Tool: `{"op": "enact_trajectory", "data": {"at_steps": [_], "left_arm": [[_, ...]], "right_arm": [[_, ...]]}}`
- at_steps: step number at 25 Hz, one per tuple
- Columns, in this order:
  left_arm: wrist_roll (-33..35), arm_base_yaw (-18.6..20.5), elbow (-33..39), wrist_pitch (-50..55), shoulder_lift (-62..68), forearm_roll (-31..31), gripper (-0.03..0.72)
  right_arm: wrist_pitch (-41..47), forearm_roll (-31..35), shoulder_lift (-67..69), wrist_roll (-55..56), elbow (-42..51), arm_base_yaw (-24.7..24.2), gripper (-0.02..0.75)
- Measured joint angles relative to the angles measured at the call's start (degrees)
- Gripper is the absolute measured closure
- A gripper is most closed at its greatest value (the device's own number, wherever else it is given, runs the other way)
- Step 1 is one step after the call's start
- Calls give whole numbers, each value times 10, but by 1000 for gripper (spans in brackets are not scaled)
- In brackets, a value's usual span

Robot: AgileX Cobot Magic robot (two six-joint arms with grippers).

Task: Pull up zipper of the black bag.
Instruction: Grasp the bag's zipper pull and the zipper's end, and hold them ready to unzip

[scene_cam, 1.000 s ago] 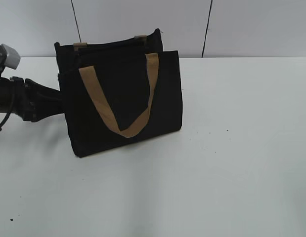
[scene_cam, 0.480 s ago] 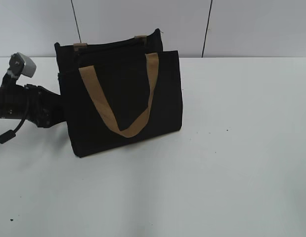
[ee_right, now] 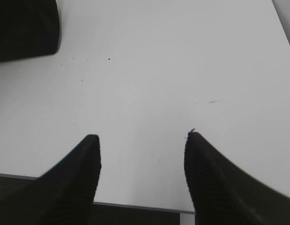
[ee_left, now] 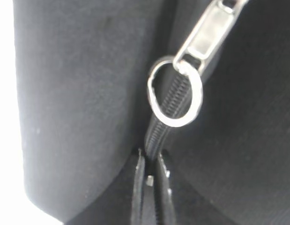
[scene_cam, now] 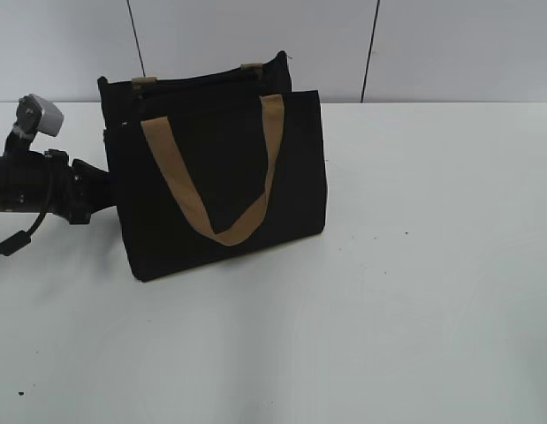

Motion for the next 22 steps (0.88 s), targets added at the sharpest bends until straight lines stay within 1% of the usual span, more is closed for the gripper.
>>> {"op": "enact_trajectory", "data": {"at_steps": [2, 5, 10, 13, 17, 19, 22], "left_arm": [[0, 0, 0, 0, 0, -3, 654], [0, 0, 0, -5, 0, 1, 656], [0, 2, 0, -25, -23, 30, 657], [-6, 5, 0, -31, -38, 43, 658], [-9, 6, 0, -44, -60, 57, 659], [-15, 6, 0, -44, -70, 71, 659], [-48, 6, 0, -51, -79, 103, 659]], "right_arm": [[0, 0, 0, 0, 0, 0, 298], [0, 0, 0, 0, 0, 0, 298], [0, 1, 0, 0, 0, 0, 298], [-1, 16, 0, -1, 0, 0, 298], [-2, 69, 15, -31, -11, 0, 298], [-2, 103, 60, -62, -35, 0, 298], [-2, 146, 147, -108, -86, 0, 298]]}}
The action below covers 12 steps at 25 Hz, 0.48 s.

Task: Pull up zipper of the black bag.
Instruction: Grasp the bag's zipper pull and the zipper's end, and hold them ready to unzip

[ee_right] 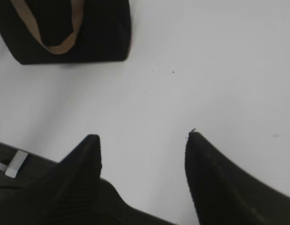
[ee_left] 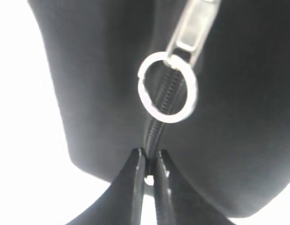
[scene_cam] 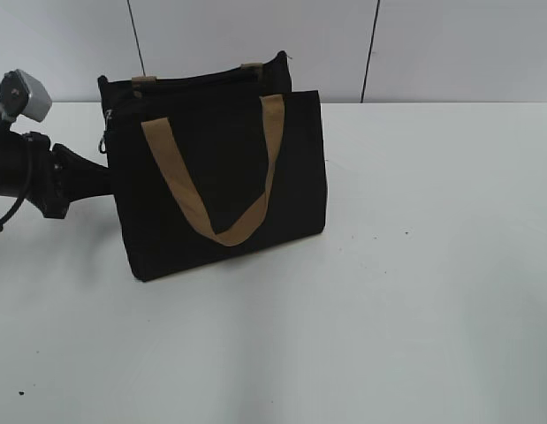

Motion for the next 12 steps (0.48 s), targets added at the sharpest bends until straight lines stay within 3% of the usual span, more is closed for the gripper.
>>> {"op": "enact_trajectory", "data": {"at_steps": [7, 12], "left_arm": [[-36, 21, 0, -8, -19, 47, 659], [-49, 55, 0, -9, -47, 47, 659]], "right_arm": [[28, 74, 207, -230, -142, 0, 298], [31, 91, 318, -278, -224, 1, 298]]}}
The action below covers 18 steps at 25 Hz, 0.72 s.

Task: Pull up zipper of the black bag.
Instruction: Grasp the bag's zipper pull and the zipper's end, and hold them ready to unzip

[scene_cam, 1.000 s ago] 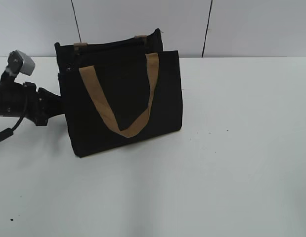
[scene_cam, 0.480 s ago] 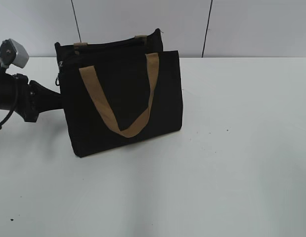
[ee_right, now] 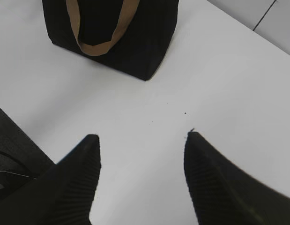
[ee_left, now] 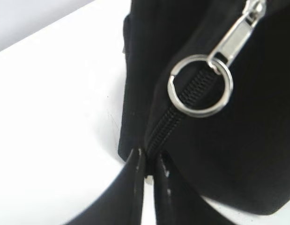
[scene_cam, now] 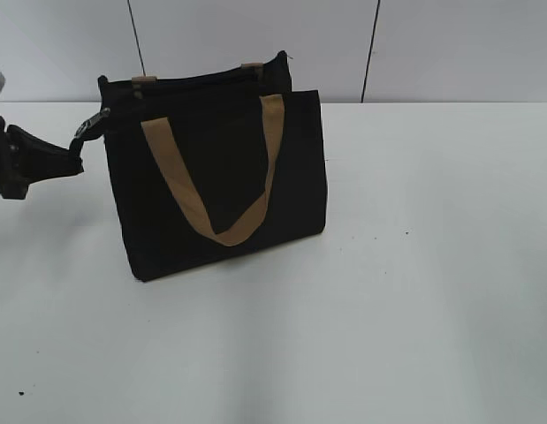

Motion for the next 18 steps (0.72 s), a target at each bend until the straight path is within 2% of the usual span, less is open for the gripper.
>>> {"op": "enact_trajectory", "data": {"at_steps": [5, 11, 18], "left_arm": [[-6, 12, 0, 1, -17, 1, 659], [-10, 13, 0, 5, -32, 6, 660], [-12, 14, 0, 19, -34, 7, 660]], "right_arm": [[0, 1, 105, -18, -57, 46, 329], [-46, -6, 201, -18, -109, 174, 338], [-104, -71, 345, -19, -234, 314, 339]]}}
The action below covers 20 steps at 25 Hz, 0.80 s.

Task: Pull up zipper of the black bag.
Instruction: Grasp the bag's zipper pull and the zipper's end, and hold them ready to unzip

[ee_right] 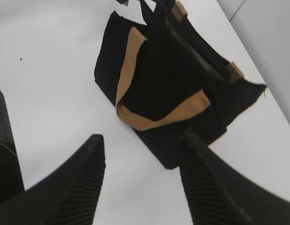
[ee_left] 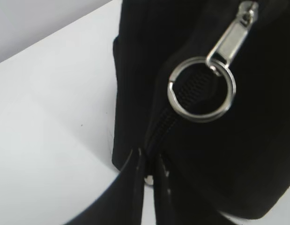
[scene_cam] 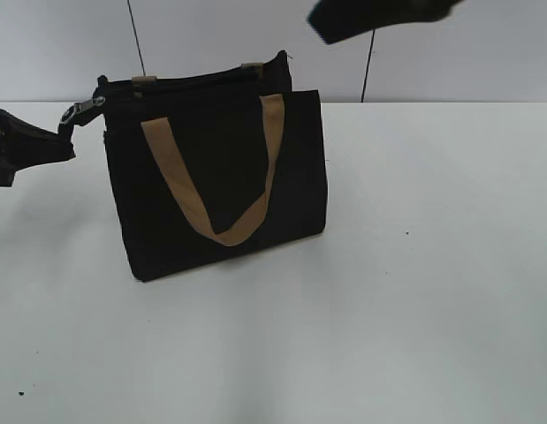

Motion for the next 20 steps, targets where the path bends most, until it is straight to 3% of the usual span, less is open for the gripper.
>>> {"op": "enact_trajectory", "data": {"at_steps": [9, 15, 20], "left_arm": [[0, 0, 0, 11, 0, 0, 660], [-1, 0, 0, 11, 0, 1, 660], [-2, 0, 0, 12, 0, 1, 660]], "right_arm": [[-26, -61, 191, -58, -181, 107, 339], [-149, -68, 279, -186, -208, 167, 339], [-248, -69, 333, -209, -208, 206, 339]]}}
